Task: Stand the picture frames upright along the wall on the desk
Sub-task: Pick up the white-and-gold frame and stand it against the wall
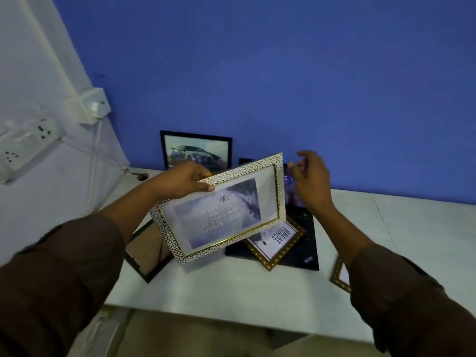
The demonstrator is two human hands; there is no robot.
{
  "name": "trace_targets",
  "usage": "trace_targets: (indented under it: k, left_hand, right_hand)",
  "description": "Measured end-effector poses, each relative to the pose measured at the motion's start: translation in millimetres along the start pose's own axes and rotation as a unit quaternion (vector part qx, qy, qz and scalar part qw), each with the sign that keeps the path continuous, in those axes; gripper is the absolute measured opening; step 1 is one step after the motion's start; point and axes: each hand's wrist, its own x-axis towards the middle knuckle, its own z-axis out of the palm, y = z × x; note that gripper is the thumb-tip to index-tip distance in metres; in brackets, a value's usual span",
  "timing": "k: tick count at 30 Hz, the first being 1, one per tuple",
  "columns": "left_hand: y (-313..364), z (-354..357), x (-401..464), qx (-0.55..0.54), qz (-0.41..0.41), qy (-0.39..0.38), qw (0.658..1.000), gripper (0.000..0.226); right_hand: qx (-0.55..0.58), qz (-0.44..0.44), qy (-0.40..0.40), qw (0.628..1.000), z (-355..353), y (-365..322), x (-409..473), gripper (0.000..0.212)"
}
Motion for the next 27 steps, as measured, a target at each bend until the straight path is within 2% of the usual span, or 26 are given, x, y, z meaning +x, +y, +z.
trace_targets:
  k: [1,3,6,9,14,17,19,22,24,27]
  left_hand:
    - [10.5,6.1,6.6,0.022,0.017,-0.010,1.000,0.025]
    - [30.1,18.7,20.8,0.068,0.050,-0.042,0.995,0.016]
    - [63.4,36.3,41.8,0.128,0.096,-0.070,0.985,0.014]
    - [99.0,47.3,59.7,0.147,0.129,-0.079,0.977,0.012]
    - [152.0,68.2,102.1,0.202,0.167,-0.077,0.962,0.021]
    - [187.0,86.9,131.1,0.284,0.194,0.019,0.939,0.027]
    - [209.0,99.7,153.1,0.300,0.219,0.090,0.924,0.029]
    - [230.2,115.8,188.5,0.201,0.285,0.142,0.927,0.029]
    - [244.7,129.9,216.6,0.170,0.334,0.164,0.912,0.032]
    - [263.9,156.7,250.1,0.136,0.339,0.249,0.897,0.032]
  right_hand:
    - [-0.031,-0.054,-0.023,0.998,-7.3,-6.9,-3.9,0.041]
    - [-0.111,-0.144,-0.095,0.979,-16.3,-17.0,-11.8,0.047]
    - [-0.235,-0.188,-0.187,0.935,-31.0,-21.4,-20.3,0.044]
    - [-0.270,-0.169,-0.214,0.924,-48.9,-11.0,-24.6,0.037]
    - [-0.221,-0.092,-0.163,0.957,-89.4,34.4,-17.1,0.034]
    - [-0.179,-0.058,-0.121,0.975,-118.6,72.1,-1.1,0.033]
    - [-0.154,-0.038,-0.100,0.982,-145.5,98.9,14.2,0.033]
    - [-0.126,-0.014,-0.073,0.989,-188.1,140.5,40.8,0.034]
    - [-0.114,0.003,-0.057,0.992,-218.7,175.0,62.9,0.034]
    - [-0.094,0.017,-0.036,0.995,-259.7,223.5,99.6,0.034]
